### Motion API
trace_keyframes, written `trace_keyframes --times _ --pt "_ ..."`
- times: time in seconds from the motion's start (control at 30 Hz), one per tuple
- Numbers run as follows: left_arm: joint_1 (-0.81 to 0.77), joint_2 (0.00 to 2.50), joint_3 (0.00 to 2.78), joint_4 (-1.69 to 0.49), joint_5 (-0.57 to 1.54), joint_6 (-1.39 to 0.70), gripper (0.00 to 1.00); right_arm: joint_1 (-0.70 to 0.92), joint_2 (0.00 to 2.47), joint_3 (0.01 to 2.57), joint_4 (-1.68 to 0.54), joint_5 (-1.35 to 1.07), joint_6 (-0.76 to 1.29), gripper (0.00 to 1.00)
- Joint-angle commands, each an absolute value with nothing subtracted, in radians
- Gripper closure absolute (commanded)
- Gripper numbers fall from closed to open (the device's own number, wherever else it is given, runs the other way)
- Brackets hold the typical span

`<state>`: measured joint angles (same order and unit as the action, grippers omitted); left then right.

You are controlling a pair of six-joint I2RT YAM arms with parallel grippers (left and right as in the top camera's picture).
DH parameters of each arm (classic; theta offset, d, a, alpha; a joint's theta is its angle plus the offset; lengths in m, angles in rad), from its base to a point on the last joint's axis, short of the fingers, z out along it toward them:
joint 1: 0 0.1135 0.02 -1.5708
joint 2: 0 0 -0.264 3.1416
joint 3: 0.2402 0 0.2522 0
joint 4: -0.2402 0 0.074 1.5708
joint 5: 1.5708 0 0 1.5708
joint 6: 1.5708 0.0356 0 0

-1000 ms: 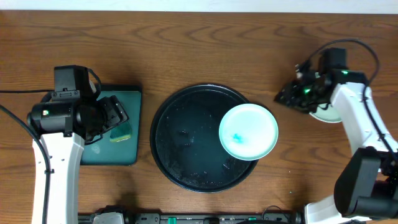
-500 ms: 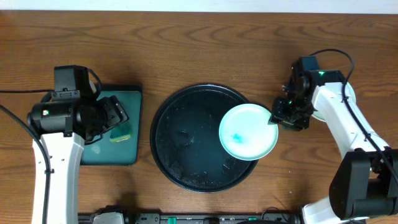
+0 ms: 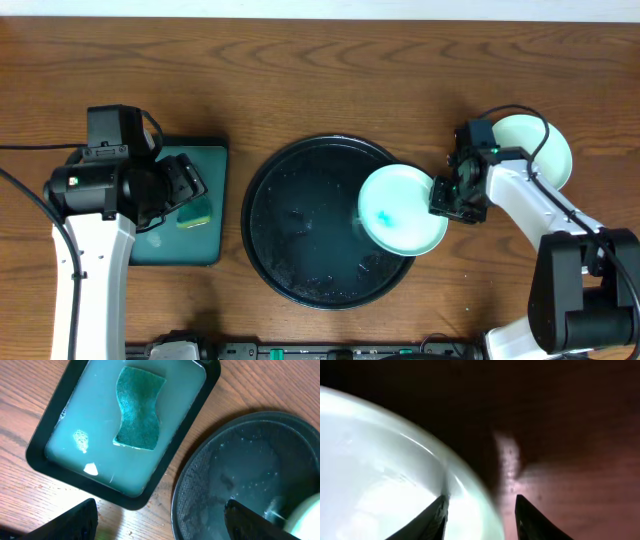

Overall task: Clean dirty plates on tray and stack at the side
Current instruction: 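Drag the green plate toward the black tray's center with the right gripper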

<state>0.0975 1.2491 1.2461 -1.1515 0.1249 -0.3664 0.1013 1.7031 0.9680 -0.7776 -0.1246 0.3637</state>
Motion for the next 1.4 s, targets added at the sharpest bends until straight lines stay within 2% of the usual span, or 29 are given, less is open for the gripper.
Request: trace_keyframes --times 0.0,0.7,0.77,0.87,0.97,1.07,1.37 --pt "0.099 1.254 1.262 -1.15 0.12 -0.36 0.18 0.107 1.689 0.95 -0.722 -0.162 0.345 0.59" --pt "0.099 1.254 1.262 -1.146 0.12 -0.36 0.19 0.223 1.689 0.954 -0.642 -0.196 0.256 0.58" --pt "0.099 1.254 1.262 -1.146 0.12 -0.36 0.19 0.235 1.689 0.954 -0.643 -0.196 0.256 0.62" --pt "0.099 1.254 1.262 -1.147 0.12 -0.36 0.19 0.245 1.689 0.954 -0.646 -0.196 0.257 0.84" --pt "0.099 1.254 1.262 -1.147 0.12 -0.36 0.19 0.249 1.689 0.954 -0.645 -0.196 0.257 0.94" --pt "0.099 1.254 1.262 -1.147 0.12 -0.36 0.19 0.249 1.689 0.954 -0.642 -0.196 0.257 0.99" --pt "0.099 1.254 1.262 -1.147 0.12 -0.361 0.19 0.26 1.66 0.972 -0.665 -0.2 0.256 0.99"
